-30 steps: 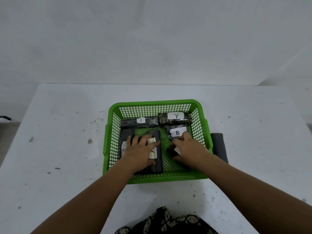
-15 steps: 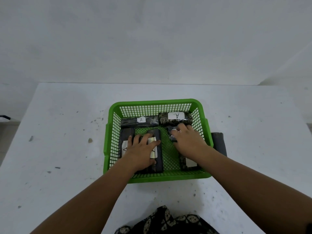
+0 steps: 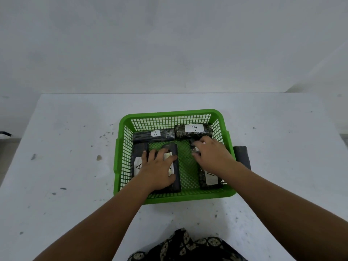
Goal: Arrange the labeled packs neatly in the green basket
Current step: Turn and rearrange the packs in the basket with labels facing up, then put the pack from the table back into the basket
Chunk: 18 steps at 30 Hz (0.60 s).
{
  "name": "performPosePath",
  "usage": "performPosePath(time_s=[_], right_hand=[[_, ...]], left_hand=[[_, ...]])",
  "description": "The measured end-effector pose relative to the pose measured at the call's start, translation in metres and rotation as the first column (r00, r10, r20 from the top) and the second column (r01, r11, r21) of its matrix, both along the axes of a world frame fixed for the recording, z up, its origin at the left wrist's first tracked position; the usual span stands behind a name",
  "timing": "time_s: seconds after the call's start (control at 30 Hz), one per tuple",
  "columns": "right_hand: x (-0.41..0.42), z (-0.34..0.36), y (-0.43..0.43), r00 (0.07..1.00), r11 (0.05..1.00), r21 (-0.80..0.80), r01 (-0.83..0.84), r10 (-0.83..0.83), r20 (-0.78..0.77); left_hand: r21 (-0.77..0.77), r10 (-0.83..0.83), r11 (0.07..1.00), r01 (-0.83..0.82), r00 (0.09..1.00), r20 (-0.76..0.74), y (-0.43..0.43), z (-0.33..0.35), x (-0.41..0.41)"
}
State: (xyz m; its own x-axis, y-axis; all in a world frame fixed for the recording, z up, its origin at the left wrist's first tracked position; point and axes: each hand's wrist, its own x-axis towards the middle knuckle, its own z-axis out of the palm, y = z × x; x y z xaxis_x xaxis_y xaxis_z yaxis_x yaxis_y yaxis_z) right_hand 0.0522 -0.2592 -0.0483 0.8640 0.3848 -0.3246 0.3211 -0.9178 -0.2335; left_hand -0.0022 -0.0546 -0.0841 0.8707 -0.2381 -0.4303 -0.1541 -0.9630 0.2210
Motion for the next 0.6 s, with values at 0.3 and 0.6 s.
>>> performPosePath(time_s=[0.3,0.6], right_hand=[[-0.023,-0.008,-0.085,0.806,0.715,0.529,0.458,-0.585,0.093],[-0.056,-0.045,-0.113,0.773,0.766,0.115,0.632,-0.614,-0.161]], left_hand=[[-0.209,0.095,0.975,-0.079,0.993,0.067,-0.047,-0.001,-0.006],[-0.257,0.142,0.957,-0.132,0.99,0.02,-0.058,-0.005,-0.015]])
